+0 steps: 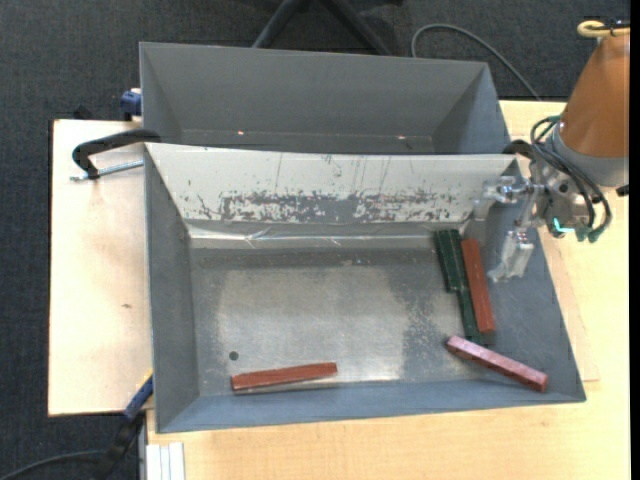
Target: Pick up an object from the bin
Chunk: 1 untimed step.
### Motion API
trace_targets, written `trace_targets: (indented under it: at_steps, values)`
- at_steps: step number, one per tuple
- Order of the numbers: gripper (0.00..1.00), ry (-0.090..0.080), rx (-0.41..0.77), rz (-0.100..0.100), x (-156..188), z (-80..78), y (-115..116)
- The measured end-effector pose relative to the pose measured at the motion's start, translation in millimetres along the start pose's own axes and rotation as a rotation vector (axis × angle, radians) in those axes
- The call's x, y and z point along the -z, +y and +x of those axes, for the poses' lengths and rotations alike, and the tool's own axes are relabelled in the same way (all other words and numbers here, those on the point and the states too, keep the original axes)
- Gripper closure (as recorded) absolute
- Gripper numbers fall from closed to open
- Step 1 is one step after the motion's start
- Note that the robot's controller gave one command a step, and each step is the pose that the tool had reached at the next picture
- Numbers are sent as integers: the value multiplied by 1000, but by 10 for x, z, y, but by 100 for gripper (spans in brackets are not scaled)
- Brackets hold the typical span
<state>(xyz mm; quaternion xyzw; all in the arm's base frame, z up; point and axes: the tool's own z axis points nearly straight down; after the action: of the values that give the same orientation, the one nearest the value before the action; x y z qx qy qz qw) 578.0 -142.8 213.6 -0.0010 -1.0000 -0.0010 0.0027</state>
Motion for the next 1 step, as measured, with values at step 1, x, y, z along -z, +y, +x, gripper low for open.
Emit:
trace_targets:
  at_steps: [1]
  values:
    - [0, -5, -467, -4, -1442, 60, 69]
